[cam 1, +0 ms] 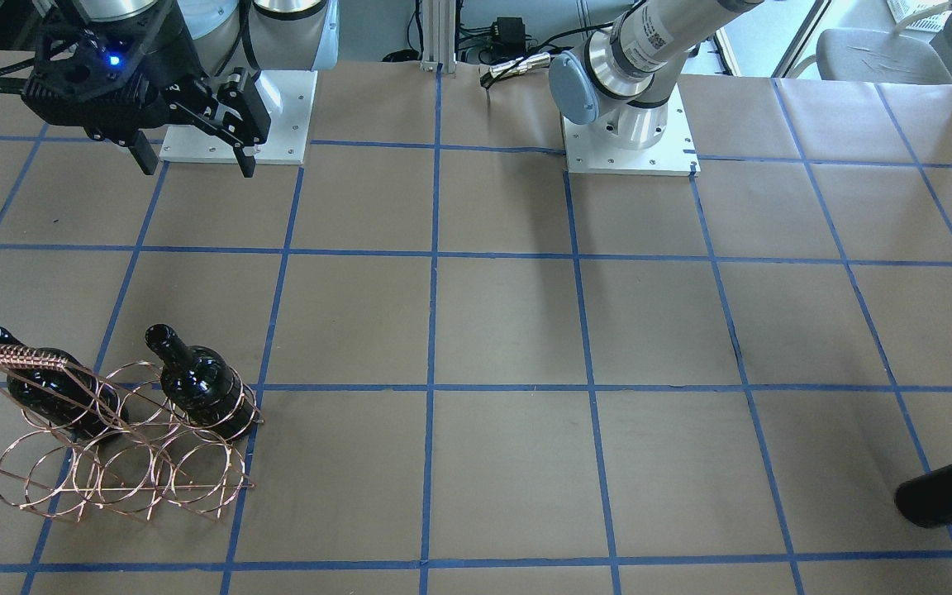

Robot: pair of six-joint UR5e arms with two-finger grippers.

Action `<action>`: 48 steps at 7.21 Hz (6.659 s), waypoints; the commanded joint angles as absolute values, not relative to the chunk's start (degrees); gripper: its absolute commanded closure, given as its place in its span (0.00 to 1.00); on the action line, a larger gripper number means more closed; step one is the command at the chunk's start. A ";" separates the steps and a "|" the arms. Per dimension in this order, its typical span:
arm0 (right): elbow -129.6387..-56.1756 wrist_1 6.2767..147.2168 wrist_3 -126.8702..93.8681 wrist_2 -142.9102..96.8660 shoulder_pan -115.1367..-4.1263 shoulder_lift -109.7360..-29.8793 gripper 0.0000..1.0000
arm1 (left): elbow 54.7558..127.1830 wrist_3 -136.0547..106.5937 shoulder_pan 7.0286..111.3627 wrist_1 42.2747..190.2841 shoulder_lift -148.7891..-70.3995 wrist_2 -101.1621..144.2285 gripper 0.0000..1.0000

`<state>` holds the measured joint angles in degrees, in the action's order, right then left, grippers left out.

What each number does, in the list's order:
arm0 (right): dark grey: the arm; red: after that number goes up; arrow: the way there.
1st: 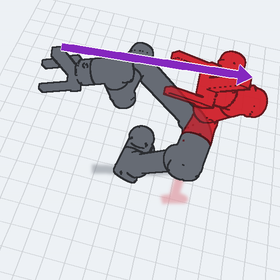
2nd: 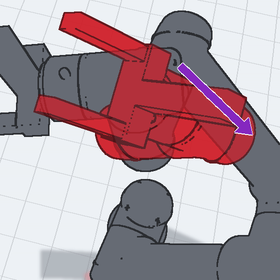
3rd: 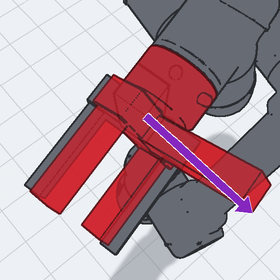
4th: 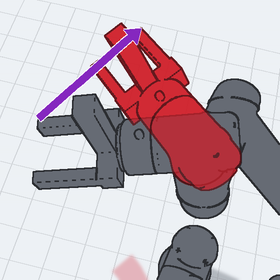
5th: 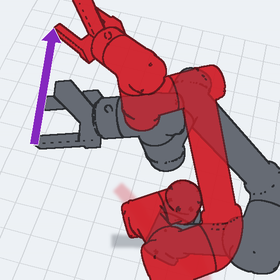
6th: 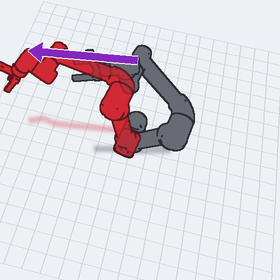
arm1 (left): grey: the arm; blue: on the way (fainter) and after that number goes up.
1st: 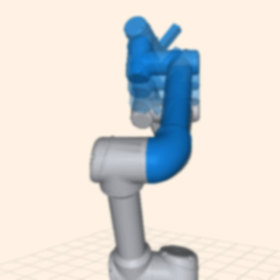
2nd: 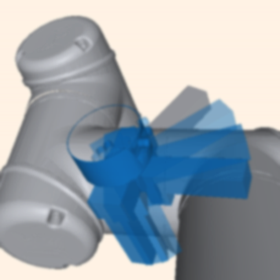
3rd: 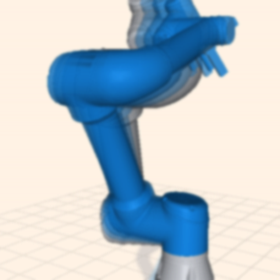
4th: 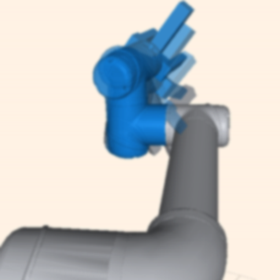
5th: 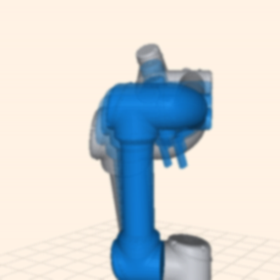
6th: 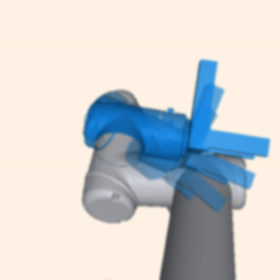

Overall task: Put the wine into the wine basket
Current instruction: 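Lower the left gripper over the bottle neck and close on it, then carry the bottle with the left gripper toward the table center, set upright, then open the left gripper and withdraw it while the right gripper leaves the rack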

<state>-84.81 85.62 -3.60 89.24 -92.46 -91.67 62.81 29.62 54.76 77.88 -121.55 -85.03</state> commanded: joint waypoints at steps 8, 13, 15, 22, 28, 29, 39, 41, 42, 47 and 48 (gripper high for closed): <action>-84.81 85.61 -3.60 89.21 -92.46 -91.67 0.00 | 62.49 30.06 54.84 74.88 -125.16 -84.73 0.25; -84.81 85.61 -3.60 89.21 -92.46 -91.67 0.00 | 62.93 30.06 54.84 74.88 -125.16 -84.90 0.78; -84.81 85.61 -3.60 89.21 -92.46 -91.67 0.00 | 62.93 30.15 54.84 74.88 -124.72 -84.81 1.00; -84.81 85.69 -3.60 89.21 -92.46 -91.67 0.00 | 71.97 17.00 65.89 75.76 -113.75 -84.90 1.00; -84.81 85.78 -3.60 89.21 -92.46 -91.67 0.00 | 83.93 -0.85 79.52 72.86 -105.91 -84.90 1.00; -84.81 85.78 -3.52 89.21 -92.46 -91.58 0.00 | 85.24 -3.31 80.93 73.04 -104.86 -84.90 1.00; -84.90 85.69 -3.60 89.30 -92.46 -91.67 0.00 | 95.00 -9.49 90.62 75.76 -100.02 -87.28 1.00; -84.90 85.69 -3.60 89.21 -92.46 -91.76 0.00 | 95.71 -9.40 90.70 76.28 -100.02 -87.19 1.00; -84.90 85.69 -3.60 89.21 -92.46 -91.67 0.00 | 95.71 -9.32 90.70 76.29 -99.93 -87.19 1.00; -84.90 85.69 -3.60 89.21 -92.46 -91.76 0.00 | 95.62 -9.49 92.19 76.90 -99.58 -86.66 0.37; -84.90 85.69 -3.60 89.21 -92.46 -91.84 0.00 | 95.28 -9.49 92.20 77.51 -99.23 -86.66 0.37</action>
<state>-84.90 85.69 -3.60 89.23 -92.46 -91.76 95.52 -9.43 91.93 76.91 -99.57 -86.65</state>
